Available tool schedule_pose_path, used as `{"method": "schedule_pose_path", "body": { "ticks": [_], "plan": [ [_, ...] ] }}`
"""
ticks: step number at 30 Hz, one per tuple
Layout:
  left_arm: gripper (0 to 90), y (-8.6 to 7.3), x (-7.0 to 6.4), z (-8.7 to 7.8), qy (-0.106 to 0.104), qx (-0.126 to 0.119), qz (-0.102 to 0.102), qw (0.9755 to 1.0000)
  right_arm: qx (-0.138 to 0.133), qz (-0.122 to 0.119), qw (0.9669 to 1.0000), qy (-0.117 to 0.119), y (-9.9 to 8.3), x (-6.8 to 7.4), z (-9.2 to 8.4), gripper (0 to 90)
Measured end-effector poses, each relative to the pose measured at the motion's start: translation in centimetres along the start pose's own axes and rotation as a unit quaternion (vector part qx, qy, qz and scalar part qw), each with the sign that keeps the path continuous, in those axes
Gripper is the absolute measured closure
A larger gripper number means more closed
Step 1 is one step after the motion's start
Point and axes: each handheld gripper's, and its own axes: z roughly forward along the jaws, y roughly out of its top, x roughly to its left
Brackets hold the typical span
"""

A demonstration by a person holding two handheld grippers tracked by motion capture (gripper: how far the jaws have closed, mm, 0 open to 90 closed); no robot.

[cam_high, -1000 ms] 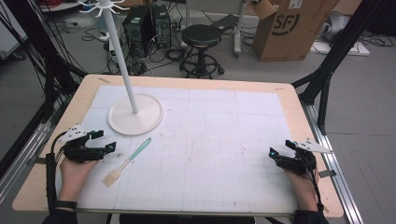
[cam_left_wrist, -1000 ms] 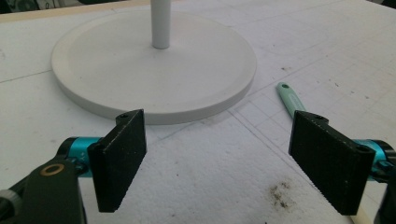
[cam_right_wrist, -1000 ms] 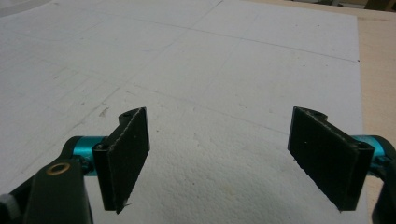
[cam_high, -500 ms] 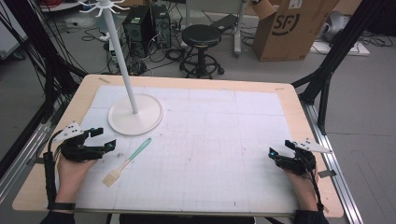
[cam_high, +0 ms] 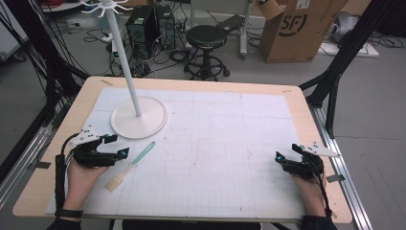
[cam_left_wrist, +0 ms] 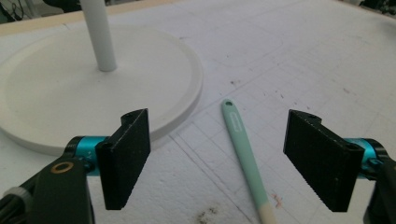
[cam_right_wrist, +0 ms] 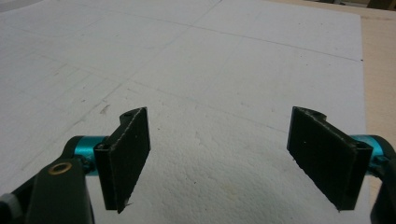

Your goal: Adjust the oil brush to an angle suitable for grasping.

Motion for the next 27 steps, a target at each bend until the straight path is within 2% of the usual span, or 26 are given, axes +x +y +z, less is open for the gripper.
{"method": "schedule_pose_path", "body": {
  "ticks": [1, 6, 14, 19, 27],
  "plan": [
    [24.8, -0.1, -0.3, 0.3, -0.001, 0.013, 0.002, 0.9999, 0.0, 0.0, 1.0, 0.0, 0.0, 0.0, 0.0, 20.9],
    [25.4, -0.3, -0.9, 0.6, -0.001, 0.036, 0.005, 0.9993, 0.0, 0.001, 1.0, 0.0, 0.0, 0.0, 0.0, 20.9],
    [29.8, -1.6, -1.8, 0.5, -0.004, 0.045, -0.006, 0.999, 0.003, 0.002, 1.0, -0.003, 0.0, 0.1, 0.0, 20.9],
    [32.7, -2.5, -2.4, 0.5, 0.005, 0.06, -0.005, 0.9982, 0.003, 0.001, 1.0, -0.003, 0.0, 0.1, 0.0, 21.0],
    [34.9, -3.0, -2.6, 0.7, 0.01, 0.068, -0.013, 0.9975, 0.008, 0.003, 1.0, -0.004, 0.1, 0.1, 0.1, 22.3]
  ]
}}
